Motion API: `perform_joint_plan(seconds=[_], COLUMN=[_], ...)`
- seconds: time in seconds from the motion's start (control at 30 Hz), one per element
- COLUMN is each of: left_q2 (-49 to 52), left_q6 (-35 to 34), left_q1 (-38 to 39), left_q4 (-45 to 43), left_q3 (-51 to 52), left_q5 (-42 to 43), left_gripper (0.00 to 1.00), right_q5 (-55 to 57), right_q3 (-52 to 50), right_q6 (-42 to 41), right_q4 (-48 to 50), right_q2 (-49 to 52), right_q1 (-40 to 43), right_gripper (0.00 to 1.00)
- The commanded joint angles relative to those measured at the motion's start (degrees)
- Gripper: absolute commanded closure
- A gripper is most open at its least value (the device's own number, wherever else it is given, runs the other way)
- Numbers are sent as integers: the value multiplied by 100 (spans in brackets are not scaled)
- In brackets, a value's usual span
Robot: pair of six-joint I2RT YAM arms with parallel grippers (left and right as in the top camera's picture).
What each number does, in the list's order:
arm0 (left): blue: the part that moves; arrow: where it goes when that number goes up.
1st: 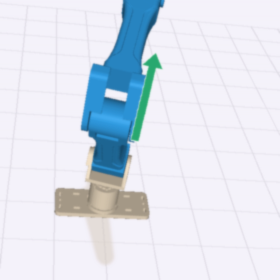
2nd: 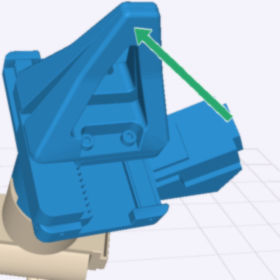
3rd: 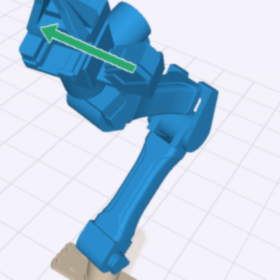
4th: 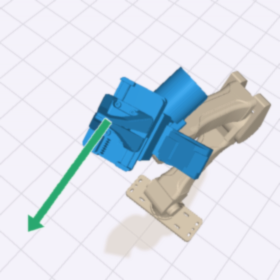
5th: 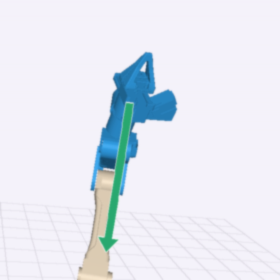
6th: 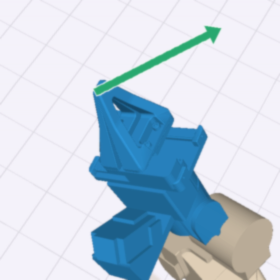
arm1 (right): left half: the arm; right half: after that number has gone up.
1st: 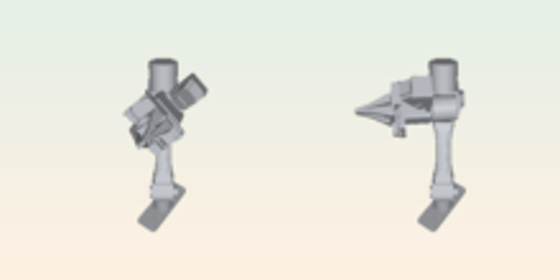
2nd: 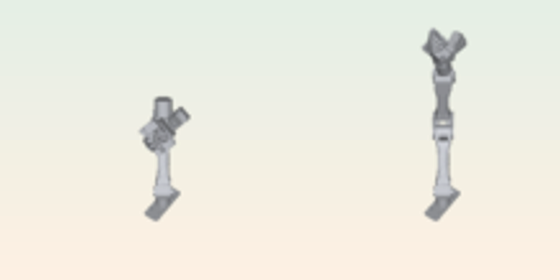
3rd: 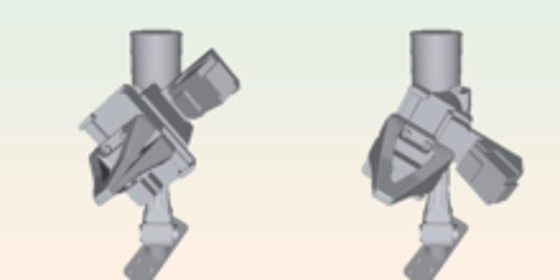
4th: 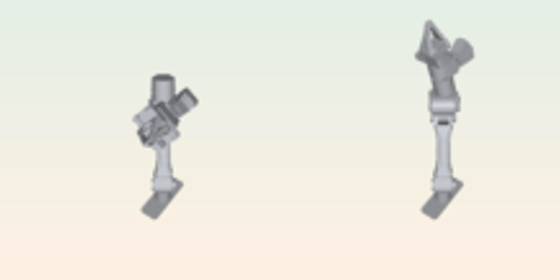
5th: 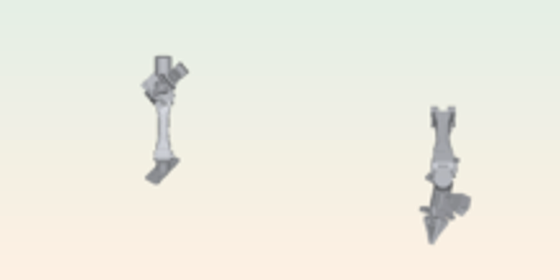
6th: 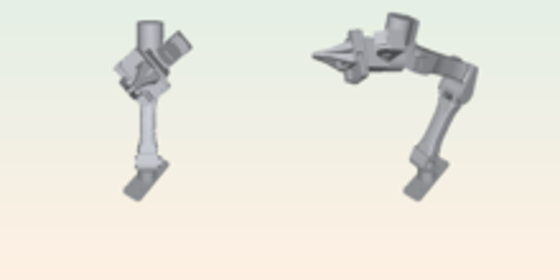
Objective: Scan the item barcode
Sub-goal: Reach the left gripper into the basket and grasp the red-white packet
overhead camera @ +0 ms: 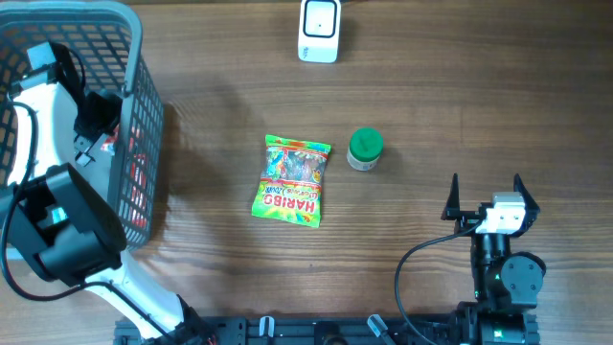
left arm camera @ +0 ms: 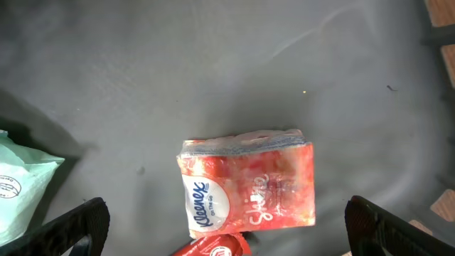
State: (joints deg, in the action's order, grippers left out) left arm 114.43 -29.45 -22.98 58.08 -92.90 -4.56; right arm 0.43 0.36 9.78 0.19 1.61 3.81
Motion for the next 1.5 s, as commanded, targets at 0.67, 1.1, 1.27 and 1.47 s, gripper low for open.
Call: perform_joint_plan(seconds=[0.67, 1.1, 1.27, 1.47], left_q2=[890, 538, -245, -973], left_q6=[125, 205, 205, 203], left_q1=[127, 136, 155, 452], left_q4=[238, 2887, 3093, 2966], left_q3=[-422, -3943, -4288, -4286], left_q5=[-514, -417, 426, 570], left_gripper=[34, 30, 31, 17], right_q5=[-46, -46, -46, -46], right_q3=[-7, -7, -7, -7], right_q6=[63, 63, 63, 66], right_q4=[17, 17, 17, 17], right_q2=[-20, -20, -20, -20], right_q1=[-15, -15, -15, -15], right_gripper=[0, 0, 0, 0])
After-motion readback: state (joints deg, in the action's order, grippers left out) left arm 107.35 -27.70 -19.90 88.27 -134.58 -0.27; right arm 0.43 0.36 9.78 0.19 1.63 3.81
